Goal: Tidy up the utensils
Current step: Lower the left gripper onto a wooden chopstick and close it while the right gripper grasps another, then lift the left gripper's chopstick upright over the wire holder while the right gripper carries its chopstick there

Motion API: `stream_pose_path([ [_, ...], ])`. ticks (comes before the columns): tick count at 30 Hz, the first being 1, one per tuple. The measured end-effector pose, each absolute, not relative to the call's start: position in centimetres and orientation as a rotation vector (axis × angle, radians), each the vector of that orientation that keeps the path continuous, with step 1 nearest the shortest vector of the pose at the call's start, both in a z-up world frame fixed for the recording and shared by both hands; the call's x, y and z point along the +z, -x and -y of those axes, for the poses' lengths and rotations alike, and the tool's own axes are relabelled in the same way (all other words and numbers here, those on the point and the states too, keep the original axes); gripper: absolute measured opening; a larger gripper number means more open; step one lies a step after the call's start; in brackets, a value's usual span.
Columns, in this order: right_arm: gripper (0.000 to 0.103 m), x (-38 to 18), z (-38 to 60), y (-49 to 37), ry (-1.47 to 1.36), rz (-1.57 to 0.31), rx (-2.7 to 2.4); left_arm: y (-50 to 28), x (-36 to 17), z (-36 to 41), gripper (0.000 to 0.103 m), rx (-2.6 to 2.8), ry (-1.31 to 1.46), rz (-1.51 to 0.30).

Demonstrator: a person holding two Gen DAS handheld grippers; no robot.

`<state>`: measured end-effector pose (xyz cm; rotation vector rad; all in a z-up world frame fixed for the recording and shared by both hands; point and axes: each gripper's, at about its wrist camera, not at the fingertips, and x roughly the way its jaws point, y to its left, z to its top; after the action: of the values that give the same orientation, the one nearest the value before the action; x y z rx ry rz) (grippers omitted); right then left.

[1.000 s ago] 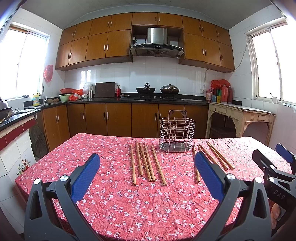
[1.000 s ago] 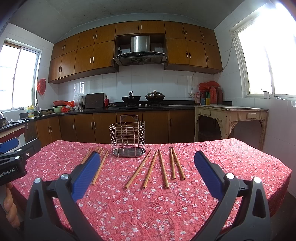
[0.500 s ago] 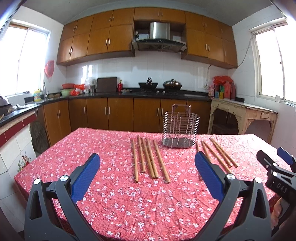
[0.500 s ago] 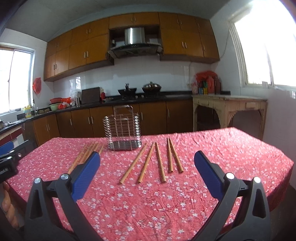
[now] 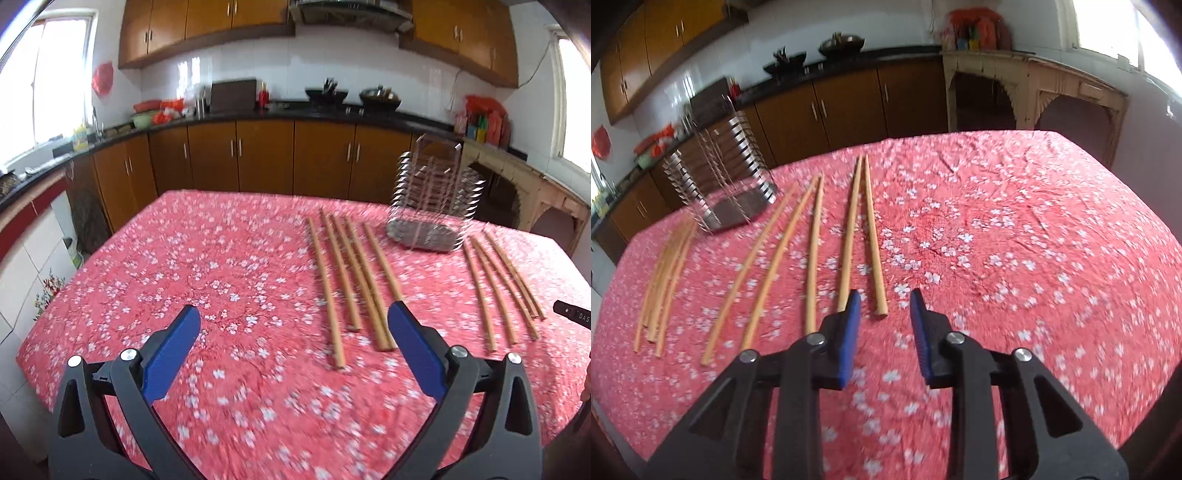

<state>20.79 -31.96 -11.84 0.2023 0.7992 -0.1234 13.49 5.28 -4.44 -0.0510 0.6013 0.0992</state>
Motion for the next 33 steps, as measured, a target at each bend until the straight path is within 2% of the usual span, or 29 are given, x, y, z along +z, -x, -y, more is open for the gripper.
stream_pose_path([
  [7, 0.024, -14.1, 31.4, -24.0, -0.155, -0.887, -0.119, -17.8, -7.2, -6.8, 0.072, 0.047, 0.090, -0.752],
  [10, 0.009, -14.4, 30.7, -24.7, -0.103, -0.880, -0.138, -19.0, -8.2, -6.3, 0.061, 0.026, 0.065, -0.799],
  [13, 0.009, -14.6, 30.4, -25.0, -0.109, -0.879, -0.140, -20.2, -8.9, -5.6, 0.049, -0.002, 0.062, -0.841],
  [21, 0.009, -14.6, 30.4, -25.6, -0.111, -0.870, -0.144, -22.2, -9.9, -3.8, 0.037, -0.037, 0.020, -0.901],
  [25, 0.009, -14.5, 30.7, -25.2, -0.115, -0.867, -0.142, -22.3, -10.4, -3.5, 0.024, -0.019, -0.009, -0.911],
  [26, 0.009, -14.5, 30.7, -25.2, -0.114, -0.866, -0.142, -22.3, -10.4, -3.5, 0.015, -0.017, -0.015, -0.911],
  [28, 0.009, -14.4, 30.9, -25.0, -0.119, -0.867, -0.141, -22.2, -10.4, -3.6, 0.009, -0.008, -0.028, -0.912],
  [33, 0.009, -14.5, 31.2, -24.4, -0.135, -0.865, -0.133, -22.3, -10.5, -5.0, 0.008, 0.013, 0.013, -0.912],
])
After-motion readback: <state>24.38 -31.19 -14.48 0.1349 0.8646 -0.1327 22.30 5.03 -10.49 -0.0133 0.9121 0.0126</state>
